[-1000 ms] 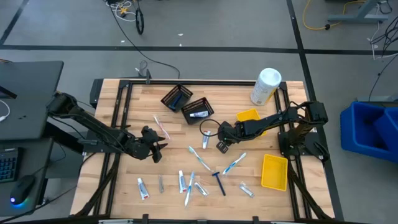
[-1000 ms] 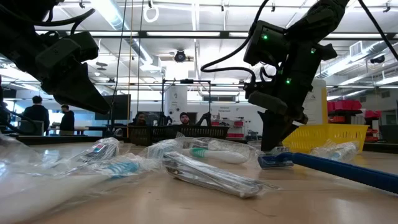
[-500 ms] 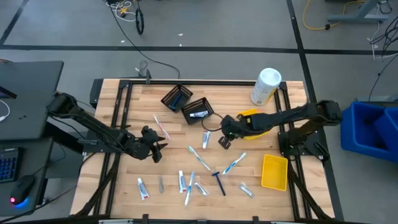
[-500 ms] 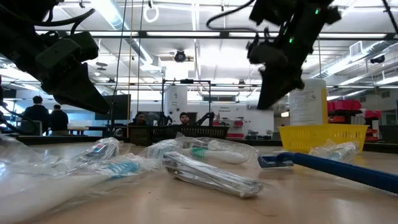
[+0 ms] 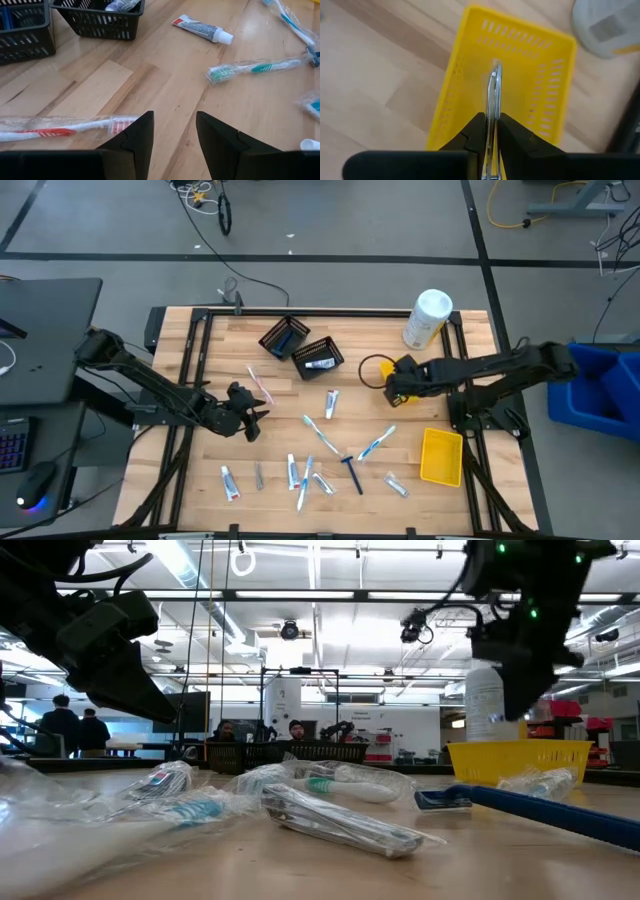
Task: Pick & Place Travel size toiletries
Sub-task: Put the nail cutter into the top yellow bin, then put the blue toothbrush into the bottom yellow bin
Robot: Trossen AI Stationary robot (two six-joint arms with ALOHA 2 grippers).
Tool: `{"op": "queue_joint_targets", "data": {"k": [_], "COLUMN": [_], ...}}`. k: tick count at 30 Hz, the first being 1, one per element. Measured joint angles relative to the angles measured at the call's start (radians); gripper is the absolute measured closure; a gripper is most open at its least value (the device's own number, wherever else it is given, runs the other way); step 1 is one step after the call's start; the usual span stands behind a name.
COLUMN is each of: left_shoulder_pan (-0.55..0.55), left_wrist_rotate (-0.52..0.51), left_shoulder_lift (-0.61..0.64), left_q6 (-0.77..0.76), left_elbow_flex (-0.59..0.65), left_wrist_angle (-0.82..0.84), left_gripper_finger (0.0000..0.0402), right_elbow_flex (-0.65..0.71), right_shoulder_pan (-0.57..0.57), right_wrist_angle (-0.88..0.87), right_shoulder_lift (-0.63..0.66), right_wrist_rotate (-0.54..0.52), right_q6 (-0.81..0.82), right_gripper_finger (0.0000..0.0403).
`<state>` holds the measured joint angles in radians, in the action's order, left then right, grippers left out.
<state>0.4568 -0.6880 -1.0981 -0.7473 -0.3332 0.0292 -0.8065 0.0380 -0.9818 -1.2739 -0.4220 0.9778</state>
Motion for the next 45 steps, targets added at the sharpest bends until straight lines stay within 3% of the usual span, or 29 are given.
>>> {"op": "queue_joint_targets", "data": {"k": [8, 14, 25, 33, 39, 45], "left_shoulder_pan": [0.0, 0.0, 0.0, 0.0, 0.0, 0.0], "left_wrist_rotate": [-0.003, -0.003, -0.003, -0.04, -0.157, -0.177], "left_shoulder_lift": [0.0, 0.0, 0.0, 0.0, 0.0, 0.0], "left_q6": [-0.001, -0.006, 0.013, -0.001, -0.052, -0.057], "left_elbow_flex": [0.0, 0.0, 0.0, 0.0, 0.0, 0.0], "left_wrist_angle": [-0.002, -0.002, -0.002, -0.003, -0.003, -0.003], "left_gripper_finger": [0.0247, 0.0247, 0.0247, 0.0247, 0.0247, 0.0247], "right_elbow_flex": [0.188, 0.234, 0.225, 0.061, 0.0, 0.0], "right_shoulder_pan": [-0.044, -0.098, -0.153, -0.154, -0.127, -0.036], "right_wrist_angle": [0.277, 0.359, 0.355, 0.288, 0.345, 0.498], "right_shoulder_lift": [0.0, -0.001, -0.001, -0.001, 0.0, -0.001], "right_wrist_rotate": [0.013, 0.043, 0.049, 0.07, 0.274, 0.463], "right_q6": [-0.023, -0.105, -0.178, -0.309, -0.529, -0.67], "right_gripper_finger": [0.035, 0.0323, 0.0238, 0.0202, 0.0202, 0.0215]}}
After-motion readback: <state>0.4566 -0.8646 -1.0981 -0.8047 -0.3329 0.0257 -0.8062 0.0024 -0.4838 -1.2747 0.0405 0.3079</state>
